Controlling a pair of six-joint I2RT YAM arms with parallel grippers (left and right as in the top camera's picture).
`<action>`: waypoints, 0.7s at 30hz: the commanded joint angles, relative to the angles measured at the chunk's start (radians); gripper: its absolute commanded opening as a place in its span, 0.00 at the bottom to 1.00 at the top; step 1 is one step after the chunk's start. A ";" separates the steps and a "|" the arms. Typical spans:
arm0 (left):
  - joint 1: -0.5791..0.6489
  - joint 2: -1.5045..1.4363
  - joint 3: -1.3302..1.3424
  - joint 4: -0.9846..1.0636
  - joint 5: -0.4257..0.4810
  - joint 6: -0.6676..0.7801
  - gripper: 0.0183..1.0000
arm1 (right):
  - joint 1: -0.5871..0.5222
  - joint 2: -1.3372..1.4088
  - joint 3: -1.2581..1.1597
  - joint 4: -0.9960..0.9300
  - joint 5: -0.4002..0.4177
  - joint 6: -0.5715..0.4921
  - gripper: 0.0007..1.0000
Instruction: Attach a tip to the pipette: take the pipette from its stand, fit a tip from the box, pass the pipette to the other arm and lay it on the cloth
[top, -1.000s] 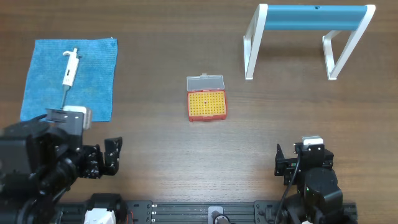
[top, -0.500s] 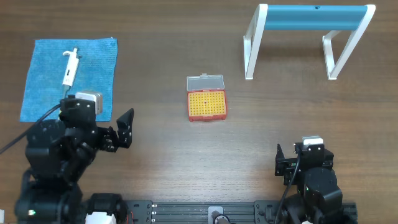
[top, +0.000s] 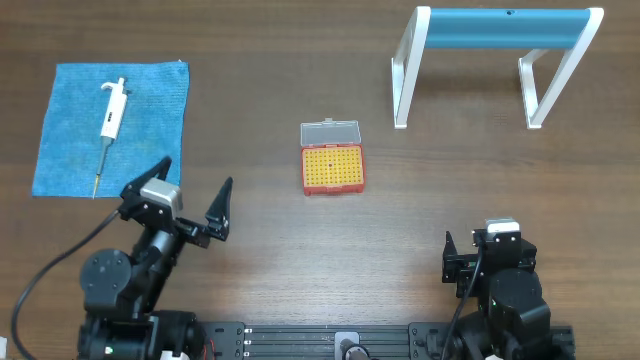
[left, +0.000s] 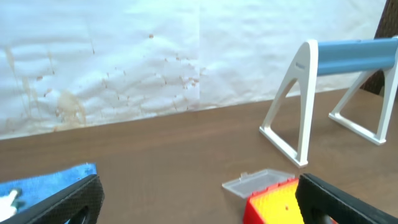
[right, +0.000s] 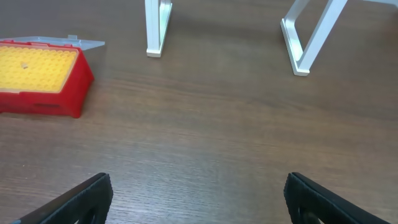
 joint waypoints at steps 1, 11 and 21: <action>0.048 -0.064 -0.085 0.009 0.007 -0.005 1.00 | 0.002 0.002 -0.001 0.004 0.009 -0.011 0.90; 0.098 -0.205 -0.257 0.017 -0.067 -0.005 1.00 | 0.002 0.002 -0.001 0.004 0.009 -0.011 0.90; 0.098 -0.261 -0.332 0.044 -0.164 -0.005 1.00 | 0.002 0.002 -0.001 0.004 0.009 -0.011 0.89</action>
